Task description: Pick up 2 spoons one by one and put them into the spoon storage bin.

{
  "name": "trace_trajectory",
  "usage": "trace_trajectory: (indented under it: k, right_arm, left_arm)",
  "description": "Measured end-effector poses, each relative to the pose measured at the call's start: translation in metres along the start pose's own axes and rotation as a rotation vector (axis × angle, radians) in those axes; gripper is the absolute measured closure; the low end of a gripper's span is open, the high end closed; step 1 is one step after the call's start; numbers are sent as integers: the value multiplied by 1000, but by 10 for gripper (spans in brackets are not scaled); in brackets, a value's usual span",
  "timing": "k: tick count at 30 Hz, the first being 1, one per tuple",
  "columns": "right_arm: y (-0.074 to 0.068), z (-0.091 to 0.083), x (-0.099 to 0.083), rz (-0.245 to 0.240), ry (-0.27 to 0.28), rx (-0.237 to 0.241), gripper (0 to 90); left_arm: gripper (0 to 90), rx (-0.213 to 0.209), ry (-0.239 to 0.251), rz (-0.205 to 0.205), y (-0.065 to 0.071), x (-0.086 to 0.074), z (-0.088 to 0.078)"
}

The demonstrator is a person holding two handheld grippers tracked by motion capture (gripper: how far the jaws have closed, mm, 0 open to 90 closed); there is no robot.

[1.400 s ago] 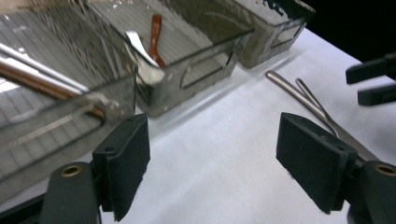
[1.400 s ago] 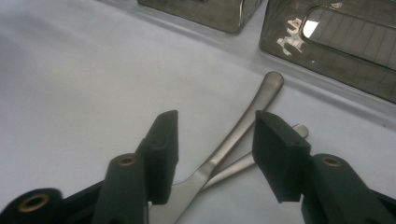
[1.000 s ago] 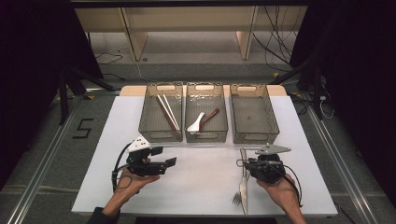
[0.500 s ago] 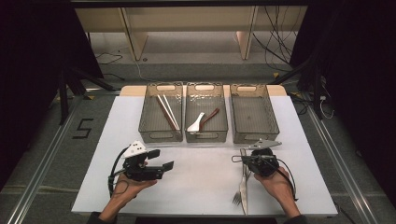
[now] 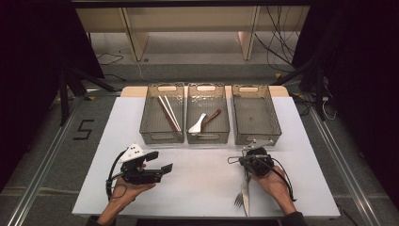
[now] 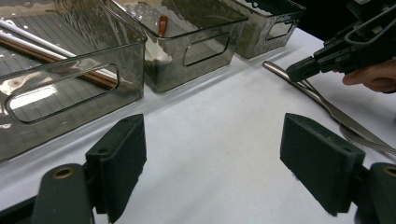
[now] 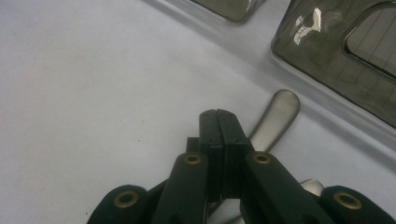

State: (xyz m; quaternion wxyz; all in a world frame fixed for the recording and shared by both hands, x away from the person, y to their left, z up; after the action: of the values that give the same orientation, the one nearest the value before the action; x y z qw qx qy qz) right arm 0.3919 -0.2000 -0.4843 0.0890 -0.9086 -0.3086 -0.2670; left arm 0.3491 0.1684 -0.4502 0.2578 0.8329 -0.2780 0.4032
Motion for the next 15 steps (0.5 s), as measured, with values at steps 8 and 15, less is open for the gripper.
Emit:
trace_trajectory:
  k: [8,15]
  right_arm:
    - [2,2,1,2,-6,-5,900]
    - [3,4,1,-3,-13,-14,900]
  left_arm:
    - [220,9,2,5,1,-1,0]
    - [219,12,-2,10,0,-2,0]
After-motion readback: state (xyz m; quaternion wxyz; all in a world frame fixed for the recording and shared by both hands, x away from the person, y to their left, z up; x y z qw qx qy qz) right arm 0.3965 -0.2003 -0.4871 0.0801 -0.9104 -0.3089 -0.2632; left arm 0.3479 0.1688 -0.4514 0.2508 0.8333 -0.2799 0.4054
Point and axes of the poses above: each handheld gripper's, and its own axes: z roughly forward along the jaws, x roughly out of its top, y roughly to its right, the point moved 2 cm from there along z, roughly forward along the jaws, and after that the axes turned 6 degrees about -y, right-handed, at the moved point
